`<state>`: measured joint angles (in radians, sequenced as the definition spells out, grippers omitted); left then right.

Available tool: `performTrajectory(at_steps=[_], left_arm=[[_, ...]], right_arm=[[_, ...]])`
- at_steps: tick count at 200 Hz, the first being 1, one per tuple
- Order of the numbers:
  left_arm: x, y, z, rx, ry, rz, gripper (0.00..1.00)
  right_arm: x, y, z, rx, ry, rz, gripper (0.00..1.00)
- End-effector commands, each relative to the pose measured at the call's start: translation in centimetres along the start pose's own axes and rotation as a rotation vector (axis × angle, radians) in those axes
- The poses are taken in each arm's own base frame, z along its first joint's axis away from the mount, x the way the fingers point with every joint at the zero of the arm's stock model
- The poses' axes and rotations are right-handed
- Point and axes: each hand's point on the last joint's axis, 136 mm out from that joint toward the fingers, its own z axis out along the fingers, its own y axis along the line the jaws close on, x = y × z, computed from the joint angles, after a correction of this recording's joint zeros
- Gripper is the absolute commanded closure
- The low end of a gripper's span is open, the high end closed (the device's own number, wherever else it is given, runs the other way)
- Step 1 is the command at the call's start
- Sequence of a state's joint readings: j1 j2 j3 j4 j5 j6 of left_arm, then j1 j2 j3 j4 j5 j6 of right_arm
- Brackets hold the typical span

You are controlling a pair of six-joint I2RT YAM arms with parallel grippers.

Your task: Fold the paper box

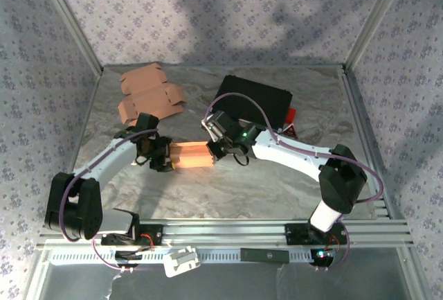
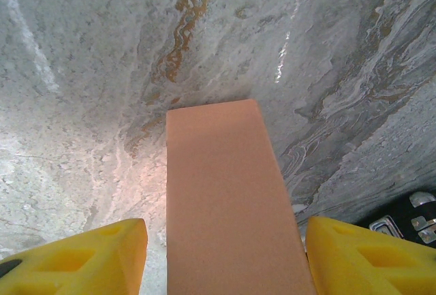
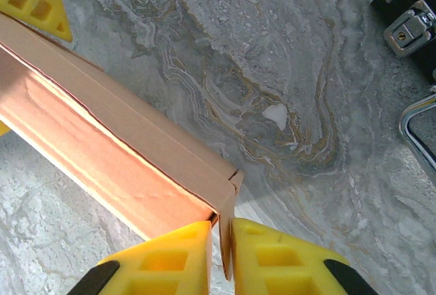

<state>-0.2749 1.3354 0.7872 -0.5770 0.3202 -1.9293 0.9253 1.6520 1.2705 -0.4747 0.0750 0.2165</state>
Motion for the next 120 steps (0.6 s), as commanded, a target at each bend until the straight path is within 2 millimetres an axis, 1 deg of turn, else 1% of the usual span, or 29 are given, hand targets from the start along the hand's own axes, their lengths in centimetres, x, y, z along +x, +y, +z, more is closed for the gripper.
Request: performTrajectory(at_steps=[1, 28, 44, 80, 104, 120], left_arm=[[-0.3, 0.4, -0.6, -0.012, -0.029, 0.005, 0.38], [-0.3, 0.4, -0.5, -0.012, -0.027, 0.005, 0.38], [-0.2, 0.3, -0.5, -0.011, -0.023, 0.006, 0.38], [-0.2, 0.4, -0.5, -0.01, -0.022, 0.003, 0.38], [-0.1, 0.4, -0.4, -0.009, -0.018, 0.006, 0.4], [-0.2, 0.5, -0.4, -0.012, -0.019, 0.004, 0.41]], right_arm=[[-0.2, -0.3, 0.1, 0.031, -0.001, 0.009, 0.88], [-0.3, -0.1, -0.1, 0.036, 0.001, 0.021, 0.97], [-0.3, 0.2, -0.1, 0.051, 0.008, 0.033, 1.0], [-0.3, 0.6, 0.0, 0.082, 0.008, 0.107, 1.0], [-0.4, 0.9, 0.0, 0.113, 0.015, 0.153, 1.0], [-1.0, 1.0, -0.2, 0.128, 0.007, 0.183, 1.0]])
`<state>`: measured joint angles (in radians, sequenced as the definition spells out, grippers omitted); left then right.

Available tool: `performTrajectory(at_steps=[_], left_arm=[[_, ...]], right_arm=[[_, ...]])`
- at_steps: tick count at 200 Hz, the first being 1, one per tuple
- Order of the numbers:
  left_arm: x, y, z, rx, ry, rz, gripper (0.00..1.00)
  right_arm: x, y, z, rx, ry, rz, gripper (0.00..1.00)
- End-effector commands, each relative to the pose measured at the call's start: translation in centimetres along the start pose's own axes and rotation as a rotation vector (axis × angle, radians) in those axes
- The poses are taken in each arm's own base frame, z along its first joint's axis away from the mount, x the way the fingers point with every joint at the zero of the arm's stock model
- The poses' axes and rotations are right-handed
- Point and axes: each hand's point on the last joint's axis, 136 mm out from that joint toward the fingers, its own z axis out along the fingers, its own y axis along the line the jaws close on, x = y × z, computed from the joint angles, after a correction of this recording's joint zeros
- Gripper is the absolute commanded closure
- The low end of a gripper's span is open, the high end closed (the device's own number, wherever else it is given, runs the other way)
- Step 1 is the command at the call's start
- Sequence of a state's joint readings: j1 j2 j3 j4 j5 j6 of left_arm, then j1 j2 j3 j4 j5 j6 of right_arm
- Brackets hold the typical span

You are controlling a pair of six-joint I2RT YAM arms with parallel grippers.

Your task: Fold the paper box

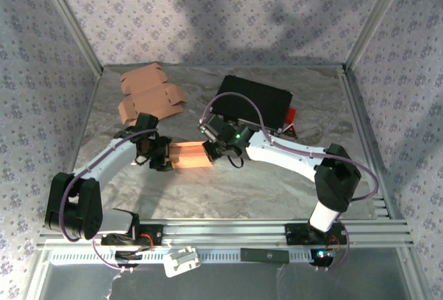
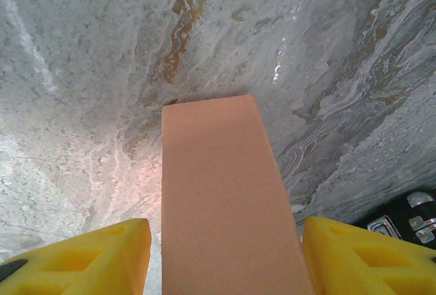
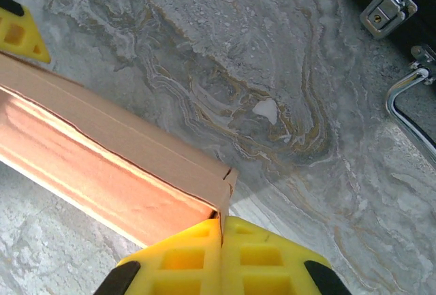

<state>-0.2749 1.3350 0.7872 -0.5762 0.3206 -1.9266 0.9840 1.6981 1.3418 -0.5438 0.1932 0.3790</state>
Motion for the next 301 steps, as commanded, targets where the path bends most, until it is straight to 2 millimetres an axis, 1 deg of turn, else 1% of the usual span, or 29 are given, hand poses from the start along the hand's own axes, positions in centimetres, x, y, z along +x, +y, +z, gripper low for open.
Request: performTrajectory(at_steps=[1, 7, 10, 17, 48, 113, 160, 187, 208, 228, 244, 259, 283, 287, 301], left_arm=[[-0.2, 0.5, -0.3, -0.013, -0.02, 0.001, 0.41], [-0.2, 0.5, -0.3, -0.014, -0.02, 0.001, 0.41], [-0.2, 0.5, -0.3, -0.013, -0.019, 0.0, 0.41], [-0.2, 0.5, -0.3, -0.013, -0.018, 0.0, 0.41], [-0.2, 0.6, -0.2, -0.011, -0.014, -0.004, 0.41], [0.1, 0.5, -0.2, -0.01, -0.011, 0.0, 0.41], [0.1, 0.5, -0.2, -0.007, -0.011, 0.004, 0.41], [0.4, 0.4, -0.3, -0.003, -0.002, 0.018, 0.41], [0.5, -0.2, -1.3, 0.034, 0.001, 0.07, 0.3], [0.0, -0.6, -2.8, 0.087, -0.019, 0.125, 0.09], [-0.5, -0.8, -4.1, 0.133, -0.03, 0.177, 0.01], [-0.7, -1.1, -5.1, 0.167, -0.038, 0.23, 0.0], [-0.6, -1.6, -6.6, 0.201, -0.038, 0.316, 0.0], [-0.7, -1.3, -6.8, 0.186, -0.044, 0.329, 0.0], [-0.7, -1.5, -7.9, 0.202, -0.061, 0.391, 0.01]], right_arm=[[-0.8, 0.4, -0.4, 0.036, -0.004, 0.078, 1.0], [-1.0, 0.6, -0.4, 0.031, -0.008, 0.088, 1.0], [-0.6, 0.5, -0.4, 0.04, 0.01, 0.089, 1.0], [-0.6, 0.5, -0.5, 0.048, 0.015, 0.102, 1.0], [-1.1, 0.8, -0.8, 0.069, 0.013, 0.159, 1.0], [-0.9, 1.6, -0.2, 0.113, 0.022, 0.226, 1.0], [-0.5, 1.1, -0.2, 0.15, 0.017, 0.295, 1.0], [-0.9, 1.2, -0.5, 0.143, 0.002, 0.318, 1.0], [-0.9, 1.1, -0.4, 0.155, 0.006, 0.288, 1.0], [-0.6, 1.0, -0.3, 0.161, 0.017, 0.229, 1.0], [-0.4, 1.0, -0.2, 0.162, 0.027, 0.181, 1.0], [-0.3, 0.9, -0.2, 0.167, 0.031, 0.153, 1.0], [-0.4, 0.9, -0.1, 0.161, 0.026, 0.157, 1.0], [-0.4, 1.0, -0.1, 0.16, 0.03, 0.127, 1.0], [-0.4, 1.0, -0.1, 0.158, 0.029, 0.118, 1.0]])
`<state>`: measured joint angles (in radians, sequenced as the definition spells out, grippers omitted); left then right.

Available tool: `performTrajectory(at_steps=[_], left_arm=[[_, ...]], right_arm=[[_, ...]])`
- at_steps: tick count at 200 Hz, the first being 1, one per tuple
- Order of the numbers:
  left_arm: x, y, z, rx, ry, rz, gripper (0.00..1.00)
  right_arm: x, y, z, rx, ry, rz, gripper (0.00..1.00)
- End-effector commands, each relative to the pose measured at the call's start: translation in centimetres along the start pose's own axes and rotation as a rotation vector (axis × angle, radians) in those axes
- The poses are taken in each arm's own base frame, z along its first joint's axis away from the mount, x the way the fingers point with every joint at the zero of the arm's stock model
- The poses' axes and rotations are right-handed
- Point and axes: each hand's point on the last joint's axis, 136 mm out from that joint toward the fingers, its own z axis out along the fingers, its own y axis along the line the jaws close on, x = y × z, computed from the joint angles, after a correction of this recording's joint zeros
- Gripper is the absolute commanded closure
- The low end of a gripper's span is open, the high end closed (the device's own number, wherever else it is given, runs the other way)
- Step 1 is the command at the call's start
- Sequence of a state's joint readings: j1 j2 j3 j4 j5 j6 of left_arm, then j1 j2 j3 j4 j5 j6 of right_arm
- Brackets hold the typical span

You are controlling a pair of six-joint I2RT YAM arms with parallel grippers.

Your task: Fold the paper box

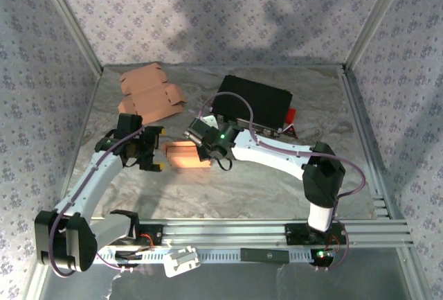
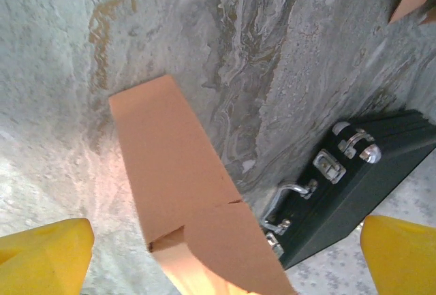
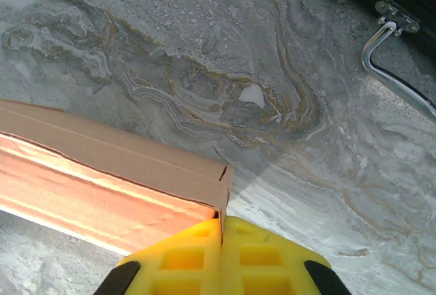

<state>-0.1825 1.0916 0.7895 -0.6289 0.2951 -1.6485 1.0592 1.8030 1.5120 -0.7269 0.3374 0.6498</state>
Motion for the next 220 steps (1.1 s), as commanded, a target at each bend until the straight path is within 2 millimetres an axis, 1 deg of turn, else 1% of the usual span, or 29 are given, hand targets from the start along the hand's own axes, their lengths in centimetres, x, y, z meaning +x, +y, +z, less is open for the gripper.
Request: performTrajectory(at_steps=[1, 12, 17, 26, 37, 45, 54, 58, 70, 89, 105, 124, 147, 162, 177, 209, 220], left_arm=[[-0.3, 0.1, -1.8, -0.019, -0.027, 0.143, 0.01], [-0.6, -0.5, -3.1, -0.007, -0.067, 0.243, 0.02], [-0.8, -0.8, -3.7, -0.005, -0.094, 0.295, 0.05], [-0.9, -1.7, -4.6, 0.014, -0.122, 0.458, 0.1], [-0.1, -2.3, -5.2, 0.041, -0.104, 0.637, 0.23], [0.8, -2.8, -5.5, 0.084, -0.075, 0.752, 0.34], [1.6, -2.7, -5.8, 0.104, -0.063, 0.859, 0.51], [1.5, -2.5, -6.0, 0.09, -0.078, 0.892, 0.55], [1.1, -1.7, -6.5, 0.032, -0.111, 0.988, 0.59], [0.6, -0.8, -6.5, -0.042, -0.127, 1.081, 0.63], [0.7, -0.6, -6.0, -0.063, -0.116, 1.138, 0.63], [0.9, -0.9, -5.1, -0.084, -0.123, 1.215, 0.64], [0.2, -1.4, -4.3, -0.137, -0.147, 1.245, 0.63], [0.6, -1.9, -3.6, -0.127, -0.133, 1.265, 0.63], [0.7, -2.1, -2.9, -0.157, -0.117, 1.287, 0.63], [0.4, -2.8, -2.5, -0.178, -0.139, 1.312, 0.62], [0.6, -2.9, -2.4, -0.175, -0.131, 1.318, 0.66]], right_arm=[[-0.3, 0.1, 0.1, 0.017, -0.008, -0.059, 1.0], [-0.2, 0.1, 0.1, 0.017, -0.008, -0.06, 1.0], [-0.3, 0.0, 0.1, 0.018, -0.007, -0.061, 1.0], [-0.2, -0.1, 0.1, 0.018, -0.007, -0.063, 1.0], [-0.3, -0.1, 0.1, 0.012, -0.01, -0.062, 1.0], [-0.3, 0.0, 0.1, 0.005, -0.009, -0.062, 1.0], [-0.3, 0.0, 0.2, 0.002, -0.007, -0.061, 1.0], [-0.3, 0.0, 0.2, 0.0, -0.007, -0.061, 1.0], [-0.4, 0.1, 0.2, -0.007, -0.005, -0.064, 1.0], [-0.4, 0.2, 0.3, -0.017, 0.001, -0.067, 1.0], [-0.5, 0.3, 0.4, -0.023, 0.0, -0.064, 1.0], [-0.5, 0.4, 0.5, -0.03, 0.004, -0.063, 1.0], [-0.4, 0.4, 0.7, -0.027, 0.01, -0.067, 1.0], [-0.4, 0.3, 0.7, -0.025, 0.009, -0.065, 1.0], [-0.4, 0.2, 0.8, -0.025, 0.011, -0.063, 1.0], [-0.5, 0.4, 0.8, -0.032, 0.01, -0.063, 1.0], [-0.5, 0.4, 0.7, -0.033, 0.01, -0.064, 1.0]])
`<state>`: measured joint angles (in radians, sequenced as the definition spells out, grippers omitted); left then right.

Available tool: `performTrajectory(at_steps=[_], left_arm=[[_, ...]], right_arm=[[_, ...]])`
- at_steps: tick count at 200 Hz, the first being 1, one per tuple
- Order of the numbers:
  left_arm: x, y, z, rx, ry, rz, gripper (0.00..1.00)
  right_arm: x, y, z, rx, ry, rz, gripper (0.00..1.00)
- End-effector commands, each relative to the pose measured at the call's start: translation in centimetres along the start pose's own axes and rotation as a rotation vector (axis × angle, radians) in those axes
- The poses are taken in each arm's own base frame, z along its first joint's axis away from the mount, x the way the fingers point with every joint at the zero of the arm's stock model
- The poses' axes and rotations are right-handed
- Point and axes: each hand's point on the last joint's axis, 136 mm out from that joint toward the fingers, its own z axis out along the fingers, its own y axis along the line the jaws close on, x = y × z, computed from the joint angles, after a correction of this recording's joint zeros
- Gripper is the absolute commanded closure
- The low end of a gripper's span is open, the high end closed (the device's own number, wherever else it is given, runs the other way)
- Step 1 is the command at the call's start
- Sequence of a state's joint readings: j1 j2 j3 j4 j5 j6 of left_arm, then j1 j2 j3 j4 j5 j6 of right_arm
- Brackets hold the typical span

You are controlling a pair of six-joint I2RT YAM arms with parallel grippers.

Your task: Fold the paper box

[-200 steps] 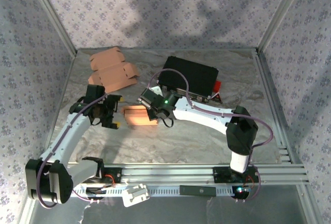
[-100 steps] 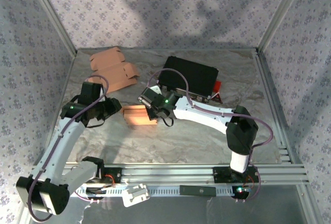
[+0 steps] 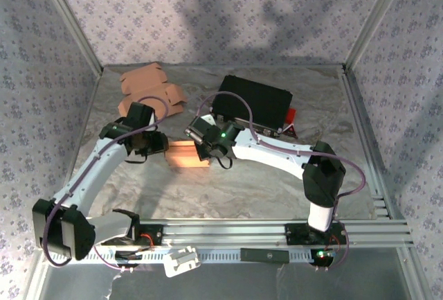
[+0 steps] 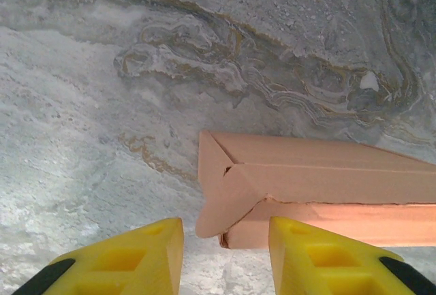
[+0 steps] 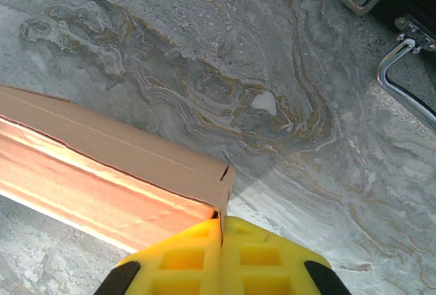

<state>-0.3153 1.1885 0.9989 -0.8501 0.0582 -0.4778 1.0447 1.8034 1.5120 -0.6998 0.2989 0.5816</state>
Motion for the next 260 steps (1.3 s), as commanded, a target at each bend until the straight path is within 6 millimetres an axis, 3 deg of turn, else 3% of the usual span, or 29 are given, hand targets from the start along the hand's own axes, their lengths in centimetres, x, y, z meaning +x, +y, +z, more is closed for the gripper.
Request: performTrajectory(at_steps=[1, 117, 159, 177, 216, 260], left_arm=[[-1.7, -0.7, -1.0, 0.005, -0.049, 0.051, 0.66], [-0.9, -0.6, 0.6, -0.02, 0.018, 0.074, 0.71], [-1.1, -1.1, -2.9, 0.041, -0.078, 0.054, 0.51], [-0.8, -1.6, -3.5, 0.084, -0.059, 0.071, 0.49], [0.8, -0.8, -0.2, 0.046, 0.115, 0.091, 0.56], [-0.1, -0.3, 0.5, 0.016, 0.074, 0.109, 0.55]], right_arm=[[-0.1, 0.0, 0.6, 0.005, 0.01, -0.016, 1.0], [-0.1, 0.0, 0.8, 0.003, 0.013, -0.011, 1.0], [-0.1, 0.0, 0.7, 0.0, 0.012, -0.021, 1.0], [-0.1, 0.0, 0.7, -0.002, 0.013, -0.022, 1.0], [-0.1, 0.1, 0.7, -0.003, 0.011, -0.023, 1.0], [0.0, 0.1, 0.9, -0.005, 0.016, -0.023, 1.0]])
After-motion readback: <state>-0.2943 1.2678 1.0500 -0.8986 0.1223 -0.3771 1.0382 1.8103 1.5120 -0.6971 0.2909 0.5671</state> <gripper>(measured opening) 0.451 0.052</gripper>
